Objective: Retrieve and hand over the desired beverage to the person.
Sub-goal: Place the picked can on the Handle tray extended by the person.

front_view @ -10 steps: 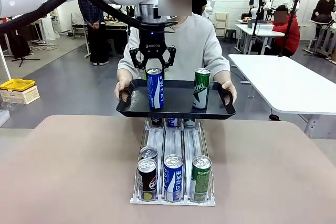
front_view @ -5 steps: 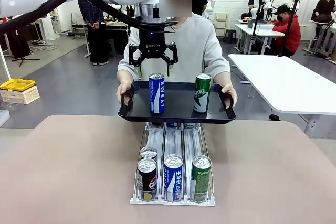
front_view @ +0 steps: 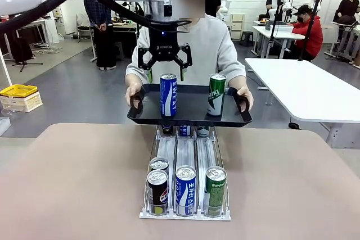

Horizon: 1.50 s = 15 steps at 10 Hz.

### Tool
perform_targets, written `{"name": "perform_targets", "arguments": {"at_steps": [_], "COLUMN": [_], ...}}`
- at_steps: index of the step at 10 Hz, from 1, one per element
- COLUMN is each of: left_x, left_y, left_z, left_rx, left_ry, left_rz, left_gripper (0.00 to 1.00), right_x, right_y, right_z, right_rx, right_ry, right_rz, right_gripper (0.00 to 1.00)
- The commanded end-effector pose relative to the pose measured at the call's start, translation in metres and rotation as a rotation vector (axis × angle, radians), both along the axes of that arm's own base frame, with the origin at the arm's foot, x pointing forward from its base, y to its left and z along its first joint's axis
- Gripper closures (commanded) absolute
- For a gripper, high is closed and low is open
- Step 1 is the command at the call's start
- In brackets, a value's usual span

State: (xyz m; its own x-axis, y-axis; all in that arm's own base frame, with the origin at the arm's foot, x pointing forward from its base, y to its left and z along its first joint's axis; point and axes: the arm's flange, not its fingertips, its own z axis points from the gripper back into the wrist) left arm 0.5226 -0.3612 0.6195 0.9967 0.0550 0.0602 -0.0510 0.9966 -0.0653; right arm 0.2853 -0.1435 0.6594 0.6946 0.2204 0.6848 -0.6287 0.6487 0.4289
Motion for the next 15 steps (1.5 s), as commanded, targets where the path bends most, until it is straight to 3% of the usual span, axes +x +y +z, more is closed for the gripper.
{"name": "perform_targets", "arguments": {"at_steps": [1, 3, 4, 7, 9, 10, 15], "left_x": [-0.083, -0.167, -0.194, -0.243, -0.253, -0.252, -0.251], "left_y": [0.019, 0.045, 0.06, 0.096, 0.117, 0.118, 0.108], "left_z": [0.021, 0.011, -0.002, -0.029, -0.034, -0.035, -0.036], "left_rx": [-0.009, -0.051, -0.089, -0.073, -0.082, -0.082, -0.038], "left_ry": [-0.029, -0.091, -0.051, -0.086, -0.09, -0.045, -0.071], "left_rz": [-0.116, -0.247, -0.302, -0.385, -0.349, -0.321, -0.354], "left_gripper": [0.0, 0.0, 0.0, 0.0, 0.0, 0.0, 0.0], "right_x": [0.002, 0.002, 0.002, 0.002, 0.002, 0.002, 0.002], "right_y": [0.001, 0.001, 0.001, 0.001, 0.001, 0.001, 0.001], "right_z": [0.0, 0.0, 0.0, 0.0, 0.0, 0.0, 0.0], "right_rx": [0.027, 0.027, 0.027, 0.027, 0.027, 0.027, 0.027], "right_ry": [-0.021, -0.021, -0.021, -0.021, -0.021, -0.021, -0.021], "right_rz": [0.016, 0.016, 0.016, 0.016, 0.016, 0.016, 0.016], "right_gripper": [0.0, 0.0, 0.0, 0.0, 0.0, 0.0, 0.0]}}
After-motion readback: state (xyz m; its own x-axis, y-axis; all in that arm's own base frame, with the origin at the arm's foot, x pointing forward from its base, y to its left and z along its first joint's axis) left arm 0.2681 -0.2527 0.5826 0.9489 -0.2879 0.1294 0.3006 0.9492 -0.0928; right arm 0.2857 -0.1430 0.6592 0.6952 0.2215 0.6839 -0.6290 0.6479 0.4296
